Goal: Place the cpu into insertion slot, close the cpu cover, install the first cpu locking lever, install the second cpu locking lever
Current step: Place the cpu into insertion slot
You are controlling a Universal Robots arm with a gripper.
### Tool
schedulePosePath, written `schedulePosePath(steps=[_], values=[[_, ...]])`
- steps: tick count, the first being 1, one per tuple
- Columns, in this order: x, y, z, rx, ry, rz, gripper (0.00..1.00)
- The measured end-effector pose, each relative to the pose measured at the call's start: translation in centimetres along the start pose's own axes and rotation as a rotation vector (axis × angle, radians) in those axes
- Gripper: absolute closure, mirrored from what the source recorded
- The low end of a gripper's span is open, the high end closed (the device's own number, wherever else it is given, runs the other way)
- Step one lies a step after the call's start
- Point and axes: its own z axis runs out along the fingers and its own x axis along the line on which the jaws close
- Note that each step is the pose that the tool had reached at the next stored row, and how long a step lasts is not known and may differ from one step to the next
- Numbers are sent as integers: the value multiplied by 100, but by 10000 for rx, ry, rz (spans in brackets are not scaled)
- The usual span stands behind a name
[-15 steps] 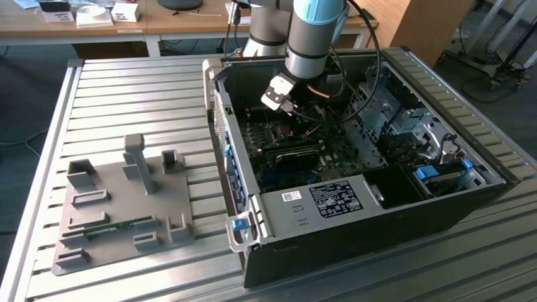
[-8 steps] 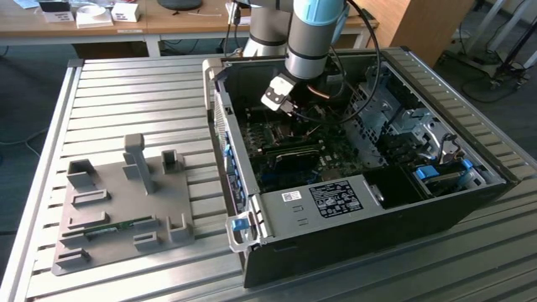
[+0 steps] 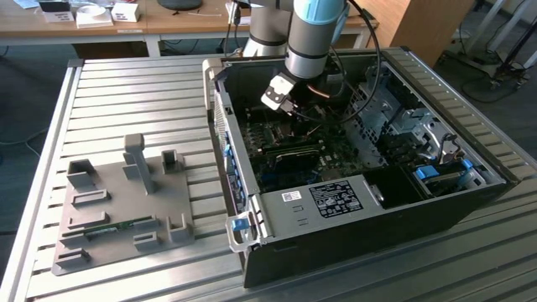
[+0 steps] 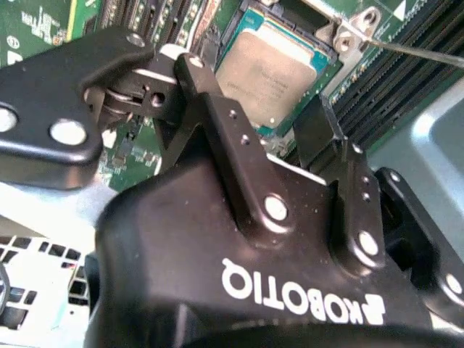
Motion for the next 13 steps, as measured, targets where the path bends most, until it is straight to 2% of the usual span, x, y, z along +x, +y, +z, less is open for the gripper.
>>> schedulePosePath(steps=[8,13], values=[[4,3,-150,0,0,0,33],[5,4,-170,-2,3,0,33]])
